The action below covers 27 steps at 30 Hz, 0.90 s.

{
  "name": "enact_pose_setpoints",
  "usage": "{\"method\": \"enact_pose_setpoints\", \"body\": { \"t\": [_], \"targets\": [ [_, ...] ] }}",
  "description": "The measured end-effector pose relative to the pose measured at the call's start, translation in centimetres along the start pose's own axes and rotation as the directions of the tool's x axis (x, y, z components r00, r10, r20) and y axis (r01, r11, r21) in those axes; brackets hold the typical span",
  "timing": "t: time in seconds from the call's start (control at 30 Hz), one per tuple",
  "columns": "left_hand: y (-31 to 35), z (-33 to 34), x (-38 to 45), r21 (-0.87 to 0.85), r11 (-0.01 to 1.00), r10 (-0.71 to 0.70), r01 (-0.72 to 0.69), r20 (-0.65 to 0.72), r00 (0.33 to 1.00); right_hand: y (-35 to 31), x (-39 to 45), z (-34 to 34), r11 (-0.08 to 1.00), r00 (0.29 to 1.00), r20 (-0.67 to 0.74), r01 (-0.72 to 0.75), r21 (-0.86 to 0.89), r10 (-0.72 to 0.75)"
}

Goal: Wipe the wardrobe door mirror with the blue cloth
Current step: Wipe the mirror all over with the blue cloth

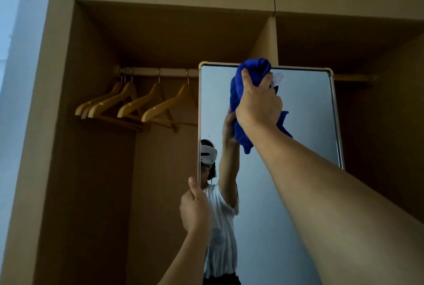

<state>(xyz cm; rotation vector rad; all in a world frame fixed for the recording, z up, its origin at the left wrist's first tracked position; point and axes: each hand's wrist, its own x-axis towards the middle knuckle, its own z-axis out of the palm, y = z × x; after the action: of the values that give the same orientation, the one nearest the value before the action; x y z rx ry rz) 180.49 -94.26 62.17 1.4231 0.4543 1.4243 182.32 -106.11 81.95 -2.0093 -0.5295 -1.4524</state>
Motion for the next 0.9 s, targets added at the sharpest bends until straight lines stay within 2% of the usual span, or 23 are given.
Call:
{"method": "enact_pose_setpoints", "body": {
  "t": [0.2,0.43,0.63,0.9],
  "targets": [
    [-0.3,0.1,0.2,0.004,1.0,-0.008,0.008,-0.011,1.0,-2.9,0.5,0.6,0.986,0.985,-0.07,0.154,-0.07,-0.159],
    [0.0,-0.1,0.0,0.041,0.997,0.071,-0.07,-0.02,0.997,-4.2,1.3,1.2,0.937,0.947,-0.106,0.275,-0.217,-0.302],
    [-0.1,-0.2,0.1,0.054,0.996,0.068,-0.067,-0.009,0.998,-4.8,1.6,1.4,0.92,0.931,-0.06,0.344,-0.189,-0.361],
    [0.2,-0.5,-0.1,0.08,0.994,0.076,-0.076,0.009,0.997,-2.9,-2.1,1.7,0.904,0.893,-0.141,0.42,-0.077,-0.427]
  ]
}}
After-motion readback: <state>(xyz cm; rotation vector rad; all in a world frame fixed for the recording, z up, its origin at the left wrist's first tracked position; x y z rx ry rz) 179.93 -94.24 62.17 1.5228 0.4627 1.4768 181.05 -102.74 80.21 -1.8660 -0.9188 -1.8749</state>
